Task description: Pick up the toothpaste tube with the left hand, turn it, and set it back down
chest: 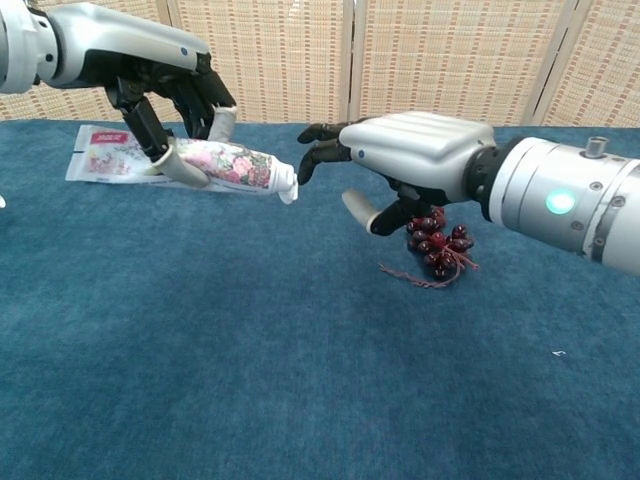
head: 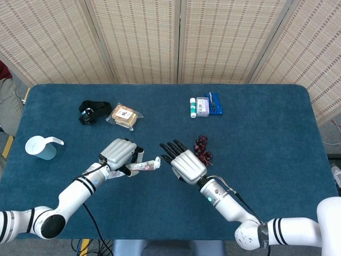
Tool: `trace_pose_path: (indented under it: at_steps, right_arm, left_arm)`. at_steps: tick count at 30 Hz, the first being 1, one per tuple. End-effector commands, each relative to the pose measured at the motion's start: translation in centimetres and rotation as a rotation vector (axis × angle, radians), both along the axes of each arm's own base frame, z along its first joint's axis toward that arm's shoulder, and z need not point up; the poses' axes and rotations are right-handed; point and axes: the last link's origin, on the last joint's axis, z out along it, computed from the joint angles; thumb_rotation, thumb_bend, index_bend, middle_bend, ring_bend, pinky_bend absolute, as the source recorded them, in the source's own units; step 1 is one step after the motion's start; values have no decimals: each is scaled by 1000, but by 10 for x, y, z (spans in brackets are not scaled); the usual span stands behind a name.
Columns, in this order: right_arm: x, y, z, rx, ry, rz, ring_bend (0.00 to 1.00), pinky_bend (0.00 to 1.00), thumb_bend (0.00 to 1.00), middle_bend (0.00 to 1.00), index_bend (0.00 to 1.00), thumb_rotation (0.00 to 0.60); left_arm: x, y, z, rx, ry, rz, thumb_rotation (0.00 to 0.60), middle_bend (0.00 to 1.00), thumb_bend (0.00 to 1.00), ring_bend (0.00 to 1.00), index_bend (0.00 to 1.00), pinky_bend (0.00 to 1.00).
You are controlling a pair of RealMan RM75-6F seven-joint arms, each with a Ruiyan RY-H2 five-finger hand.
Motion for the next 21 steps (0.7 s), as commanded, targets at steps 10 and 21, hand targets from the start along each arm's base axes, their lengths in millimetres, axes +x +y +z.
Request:
trace_pose_path:
  at_steps: [10,21]
  right_arm:
    - [-16,10,51,-58,-79,-23,0,0,613,0,238,600]
    - [-55,19,111,-208,-98,-78,0,0,596,0,238,600]
  left_arm:
    - [-19,6,-5,34,77,-17,600,636,310,406,568,251]
    - [-49,1,-41,3,156,-20,600,598,307,397,533,251]
